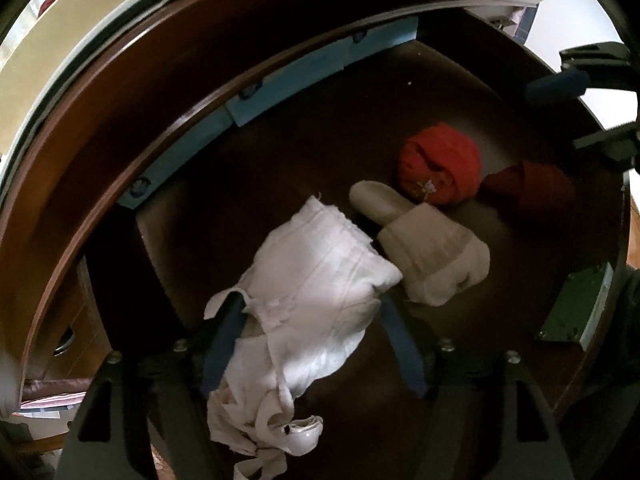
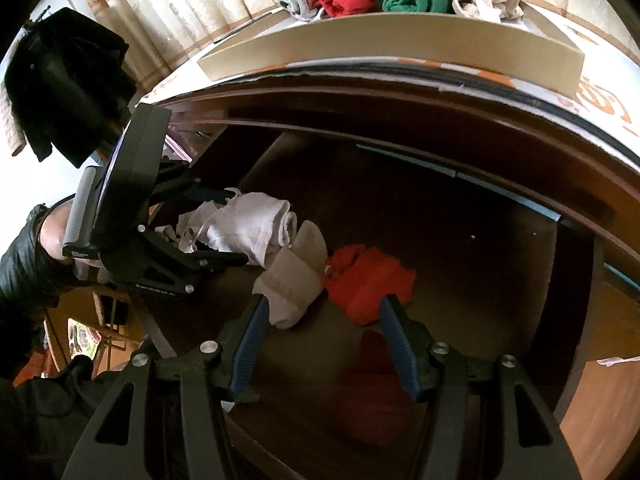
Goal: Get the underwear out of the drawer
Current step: 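Close the left gripper on the white cloth while the right moves over the beige sock, then close the right gripper on the beige sock in the drawer, then lift the white cloth and beige sock out of the drawer over the tray with both grippers, then lower both items into the white tray and open both grippers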
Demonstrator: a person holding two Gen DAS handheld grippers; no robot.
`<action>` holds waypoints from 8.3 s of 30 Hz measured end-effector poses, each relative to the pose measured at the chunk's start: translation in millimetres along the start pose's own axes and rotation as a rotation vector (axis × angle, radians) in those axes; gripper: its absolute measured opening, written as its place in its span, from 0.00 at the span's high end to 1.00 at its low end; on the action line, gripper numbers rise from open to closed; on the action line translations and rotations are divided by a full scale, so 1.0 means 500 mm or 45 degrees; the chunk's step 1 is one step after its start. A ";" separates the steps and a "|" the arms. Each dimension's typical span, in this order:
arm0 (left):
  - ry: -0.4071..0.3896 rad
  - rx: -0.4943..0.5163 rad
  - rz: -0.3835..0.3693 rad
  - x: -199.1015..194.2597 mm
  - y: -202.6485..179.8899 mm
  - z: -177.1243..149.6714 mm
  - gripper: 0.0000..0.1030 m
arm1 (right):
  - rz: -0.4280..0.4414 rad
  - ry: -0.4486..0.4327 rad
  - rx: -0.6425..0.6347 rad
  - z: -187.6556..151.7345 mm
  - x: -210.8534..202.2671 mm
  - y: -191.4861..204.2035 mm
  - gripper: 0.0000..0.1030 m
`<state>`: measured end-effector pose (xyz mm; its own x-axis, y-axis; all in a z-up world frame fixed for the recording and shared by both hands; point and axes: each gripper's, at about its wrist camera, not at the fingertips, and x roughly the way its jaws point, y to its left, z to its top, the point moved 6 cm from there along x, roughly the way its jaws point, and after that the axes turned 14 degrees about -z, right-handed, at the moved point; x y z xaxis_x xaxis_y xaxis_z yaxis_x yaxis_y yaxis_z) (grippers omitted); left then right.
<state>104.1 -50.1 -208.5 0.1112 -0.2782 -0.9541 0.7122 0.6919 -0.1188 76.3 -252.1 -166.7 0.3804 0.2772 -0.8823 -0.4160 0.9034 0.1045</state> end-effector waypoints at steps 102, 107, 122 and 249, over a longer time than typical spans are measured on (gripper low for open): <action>-0.686 -0.429 0.087 -0.156 0.013 -0.054 0.80 | -0.030 -0.116 -0.208 0.030 0.066 0.149 0.62; -0.745 -0.444 0.093 -0.169 0.011 -0.053 0.80 | -0.035 -0.184 -0.198 0.039 0.055 0.144 0.62; -0.860 -0.484 0.117 -0.192 -0.003 -0.055 0.80 | -0.055 -0.360 -0.182 0.027 0.000 0.116 0.62; -0.878 -0.404 0.204 -0.329 0.176 0.280 0.56 | -0.208 -0.414 -0.136 0.354 -0.036 0.013 0.52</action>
<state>245.5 -36.9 -23.6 0.6765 -0.4386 -0.5915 0.4298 0.8874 -0.1665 212.9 -193.6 -69.1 0.6839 0.2371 -0.6900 -0.4055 0.9097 -0.0893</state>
